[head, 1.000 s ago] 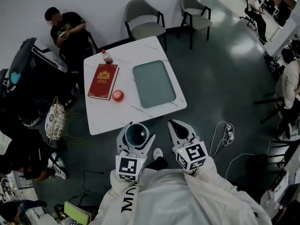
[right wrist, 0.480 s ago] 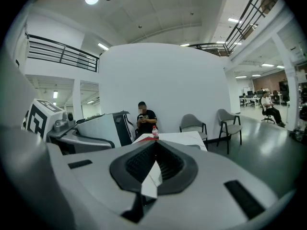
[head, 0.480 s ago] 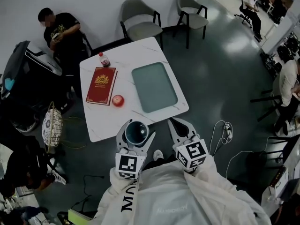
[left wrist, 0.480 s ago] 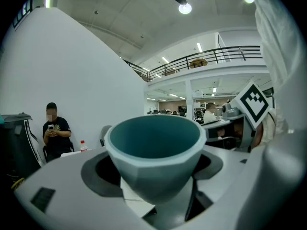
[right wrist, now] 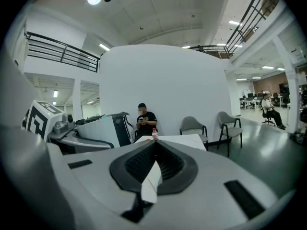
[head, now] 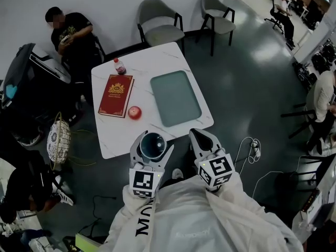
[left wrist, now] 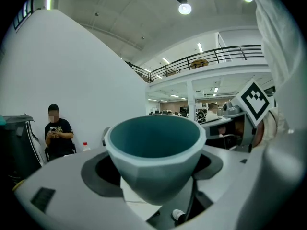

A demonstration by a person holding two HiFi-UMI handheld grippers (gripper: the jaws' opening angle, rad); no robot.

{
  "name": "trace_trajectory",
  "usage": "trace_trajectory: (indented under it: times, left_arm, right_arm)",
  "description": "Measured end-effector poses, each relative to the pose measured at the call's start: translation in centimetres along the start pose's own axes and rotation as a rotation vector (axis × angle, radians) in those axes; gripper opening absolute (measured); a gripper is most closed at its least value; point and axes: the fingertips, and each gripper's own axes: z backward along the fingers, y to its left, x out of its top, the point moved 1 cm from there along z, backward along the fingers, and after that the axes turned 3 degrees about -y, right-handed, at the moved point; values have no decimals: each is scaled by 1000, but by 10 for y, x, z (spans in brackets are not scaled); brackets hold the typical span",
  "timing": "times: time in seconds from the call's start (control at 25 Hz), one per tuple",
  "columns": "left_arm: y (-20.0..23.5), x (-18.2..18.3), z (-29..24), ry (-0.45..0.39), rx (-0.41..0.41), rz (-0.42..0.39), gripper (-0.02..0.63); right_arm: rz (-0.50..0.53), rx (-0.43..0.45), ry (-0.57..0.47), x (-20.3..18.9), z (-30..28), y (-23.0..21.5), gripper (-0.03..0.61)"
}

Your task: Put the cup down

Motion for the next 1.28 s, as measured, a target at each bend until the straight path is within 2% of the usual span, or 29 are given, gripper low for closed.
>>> trace_trajectory:
  times: [0.68, 1.28]
  left_arm:
    - [27, 4, -47, 13, 45, 3, 399]
    - [62, 8, -130, 34, 74, 8, 399]
  right_arm:
    - [-15, 25, 0, 9, -43, -35, 5]
    - [-30, 41, 20, 18, -104, -95, 5]
